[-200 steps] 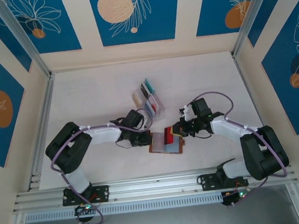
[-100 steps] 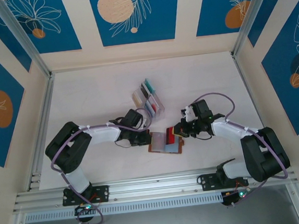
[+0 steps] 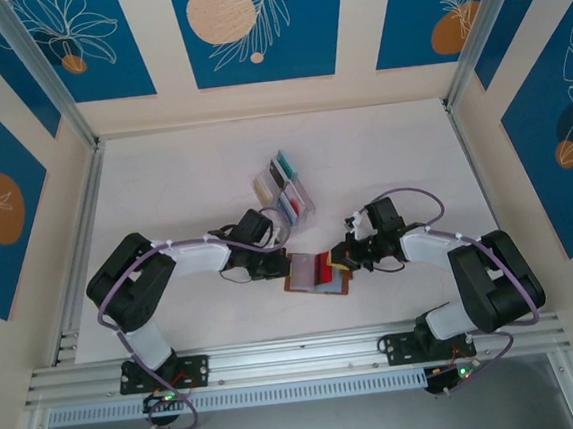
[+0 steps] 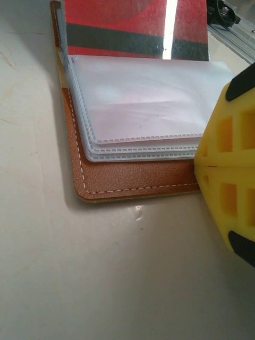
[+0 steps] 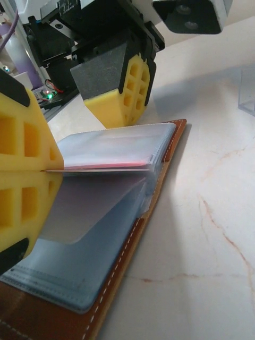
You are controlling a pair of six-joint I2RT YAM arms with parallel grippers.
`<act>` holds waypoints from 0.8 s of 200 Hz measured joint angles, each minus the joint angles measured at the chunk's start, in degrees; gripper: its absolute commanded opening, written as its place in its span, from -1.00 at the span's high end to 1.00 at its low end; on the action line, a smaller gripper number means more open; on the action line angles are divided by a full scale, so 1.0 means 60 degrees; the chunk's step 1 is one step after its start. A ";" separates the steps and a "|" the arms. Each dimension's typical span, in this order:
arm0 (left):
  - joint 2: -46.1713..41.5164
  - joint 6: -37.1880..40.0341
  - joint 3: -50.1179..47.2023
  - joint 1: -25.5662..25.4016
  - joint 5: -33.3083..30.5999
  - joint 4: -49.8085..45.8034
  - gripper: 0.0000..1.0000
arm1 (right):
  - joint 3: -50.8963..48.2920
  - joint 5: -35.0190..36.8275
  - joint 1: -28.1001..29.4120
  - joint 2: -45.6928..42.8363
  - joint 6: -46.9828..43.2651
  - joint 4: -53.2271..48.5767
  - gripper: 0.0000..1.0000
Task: Put the credit cards into the card holder
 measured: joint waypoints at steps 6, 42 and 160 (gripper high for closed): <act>0.0000 0.0000 -0.0011 0.0004 0.0011 0.0011 0.95 | 0.0000 -0.0055 -0.0007 0.0018 0.0000 0.0040 1.00; 0.0000 0.0000 -0.0033 0.0025 0.0073 0.0055 0.95 | -0.0015 -0.0328 -0.0018 0.0044 0.0000 0.0240 1.00; 0.0004 0.0004 -0.0051 0.0069 0.0146 0.0080 0.95 | -0.0044 -0.0783 -0.0018 0.0583 0.0004 0.0444 1.00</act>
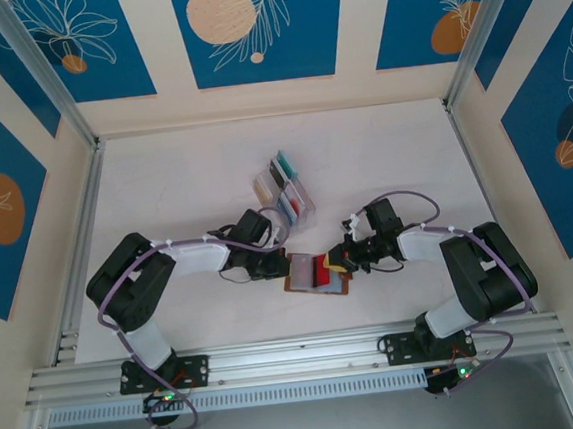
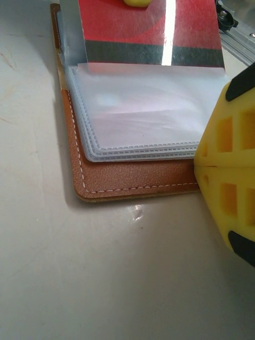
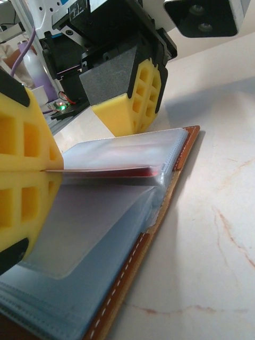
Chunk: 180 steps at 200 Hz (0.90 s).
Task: Put the credit cards into the card holder
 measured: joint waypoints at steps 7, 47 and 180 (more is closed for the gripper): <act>0.0015 0.0000 0.0000 0.0004 0.0007 0.0004 0.95 | 0.0000 0.0000 0.0000 0.0000 -0.0004 0.0004 1.00; 0.0058 -0.0004 -0.0004 0.0066 0.0149 0.0044 0.95 | 0.0000 -0.0025 0.0000 0.0280 0.0033 0.0178 1.00; 0.0015 -0.0018 -0.0328 0.0135 0.0328 0.0576 0.96 | 0.0004 0.0011 0.0120 0.0962 0.0106 0.0838 1.00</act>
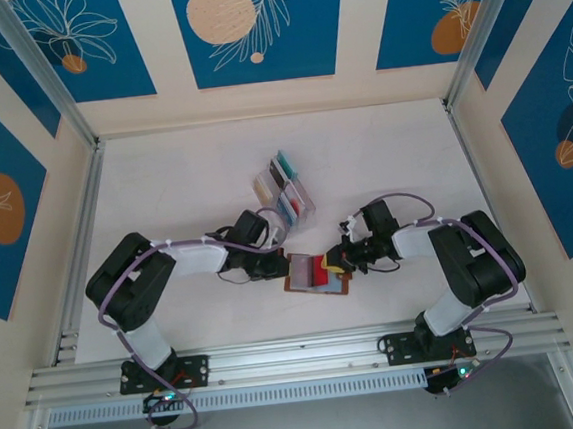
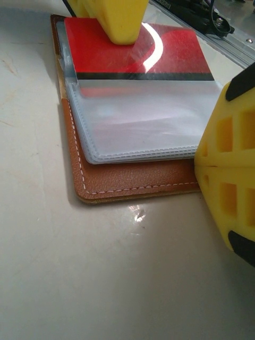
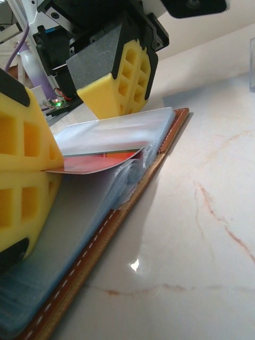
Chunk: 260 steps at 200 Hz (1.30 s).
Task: Put the credit cards into the card holder
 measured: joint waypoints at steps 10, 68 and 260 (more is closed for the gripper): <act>-0.0022 -0.0029 -0.0040 0.0000 0.0004 0.0062 0.96 | 0.0004 0.0015 0.0029 0.0040 0.0025 0.0055 1.00; -0.0102 -0.0175 -0.0328 0.0000 0.0011 0.0535 0.96 | 0.0255 0.0273 0.0386 0.0102 0.0215 0.0095 1.00; -0.0280 -0.0831 -0.0984 -0.0102 -0.0029 0.1639 0.97 | 0.1606 0.1231 0.1443 0.0750 0.0353 -0.0816 0.50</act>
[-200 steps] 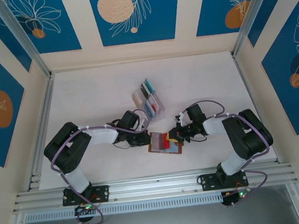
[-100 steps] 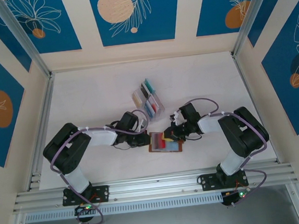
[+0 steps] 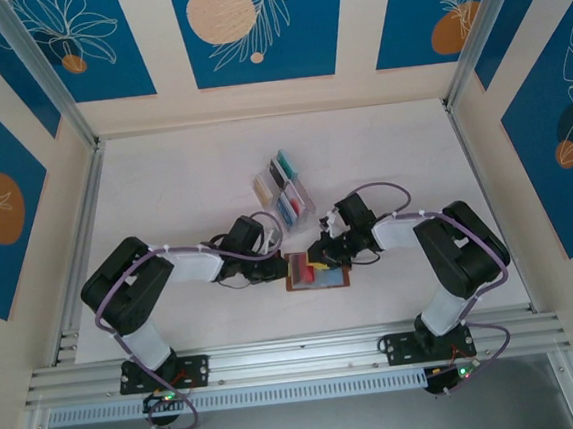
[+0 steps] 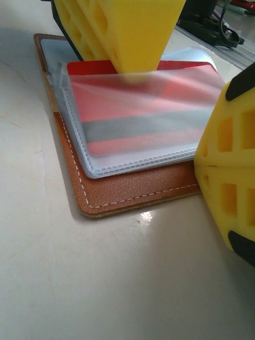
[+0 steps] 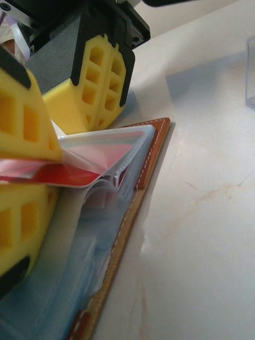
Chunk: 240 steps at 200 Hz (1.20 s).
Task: Put the credit cards into the card holder
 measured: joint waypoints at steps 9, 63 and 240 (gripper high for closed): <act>0.0000 -0.0044 -0.0025 -0.0004 0.0000 0.0066 0.97 | 0.0073 0.0117 0.0025 -0.0069 -0.0055 -0.0193 0.42; 0.0007 -0.0175 -0.0113 0.0000 0.0015 0.0248 0.97 | 0.0419 0.0831 0.0025 -0.0579 -0.0565 -0.1512 0.20; 0.0175 -0.0240 -0.0175 0.0007 0.0106 0.0452 0.97 | 0.1840 0.3952 0.0211 -0.1147 -0.2273 -0.4819 0.11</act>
